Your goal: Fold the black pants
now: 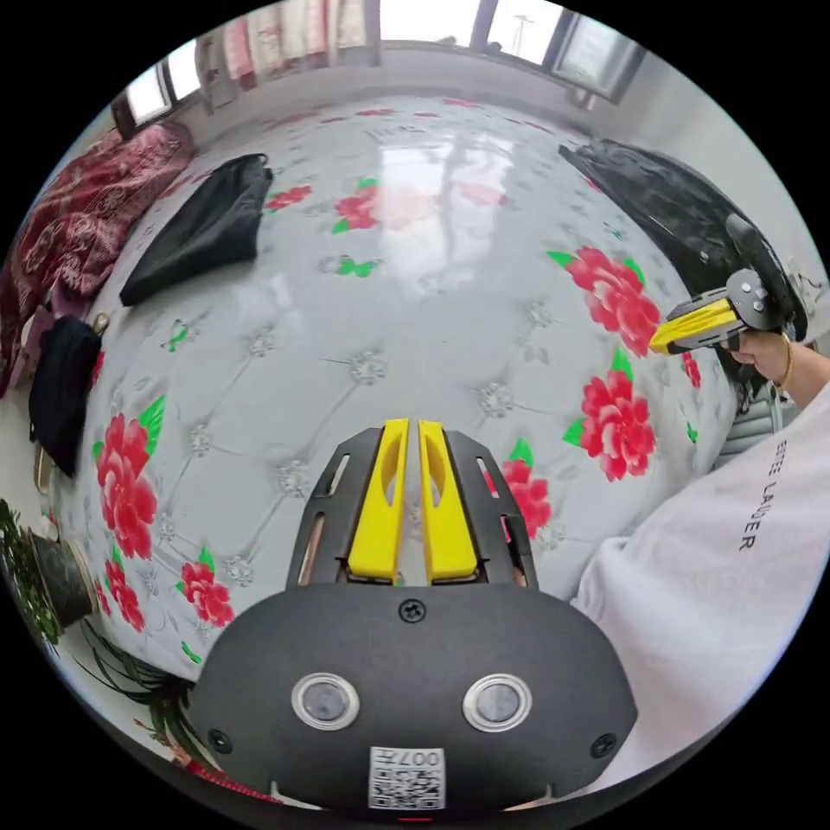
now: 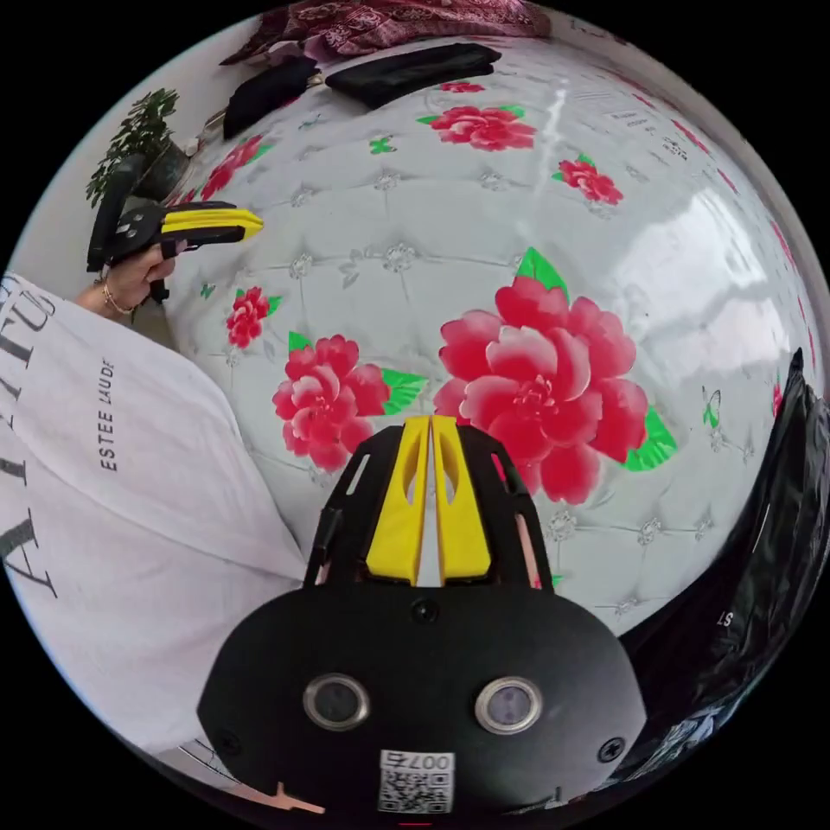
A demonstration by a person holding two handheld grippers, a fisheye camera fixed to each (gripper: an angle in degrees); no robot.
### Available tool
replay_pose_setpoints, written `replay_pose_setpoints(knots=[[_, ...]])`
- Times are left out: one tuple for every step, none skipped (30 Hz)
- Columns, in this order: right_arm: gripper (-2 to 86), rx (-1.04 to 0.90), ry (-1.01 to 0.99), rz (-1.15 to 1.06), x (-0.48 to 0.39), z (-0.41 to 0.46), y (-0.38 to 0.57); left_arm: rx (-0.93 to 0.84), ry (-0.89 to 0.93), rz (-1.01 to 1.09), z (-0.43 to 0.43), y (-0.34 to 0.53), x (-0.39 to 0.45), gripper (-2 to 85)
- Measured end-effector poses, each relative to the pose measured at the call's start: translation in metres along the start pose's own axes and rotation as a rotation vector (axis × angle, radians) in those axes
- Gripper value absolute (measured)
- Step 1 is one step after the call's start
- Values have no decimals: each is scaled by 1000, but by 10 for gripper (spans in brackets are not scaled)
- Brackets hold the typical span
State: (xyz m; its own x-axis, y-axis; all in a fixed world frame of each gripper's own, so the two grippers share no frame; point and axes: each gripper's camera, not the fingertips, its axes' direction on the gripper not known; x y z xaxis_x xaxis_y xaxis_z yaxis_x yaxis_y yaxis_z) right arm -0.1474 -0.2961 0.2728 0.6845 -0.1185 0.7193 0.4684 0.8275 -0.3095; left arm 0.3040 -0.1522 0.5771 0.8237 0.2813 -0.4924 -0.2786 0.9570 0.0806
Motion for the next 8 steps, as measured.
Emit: replay_pose_setpoints(knots=[[0, -31, -18, -5, -6, 8, 2, -8, 2, 25, 2, 0, 14, 4], [1, -128, -71, 1, -16, 32, 3, -9, -9, 63, 4, -2, 39, 0], [2, 24, -65, 92, -17, 17, 10, -21, -10, 95, 9, -4, 61, -2], [3, 120, -74, 121, -17, 13, 11, -40, -8, 106, 12, -6, 70, -3], [5, 150, -100, 190, -14, 11, 10, -82, -10, 114, 19, -10, 86, -3], [7, 158, -121, 198, -11, 6, 10, -117, -12, 123, 27, -13, 99, -4], [10, 169, -137, 199, -9, 2, 10, -135, -9, 131, 31, -13, 105, -4], [14, 198, -191, 231, -1, -3, 14, -172, -10, 139, 39, -14, 116, -5]])
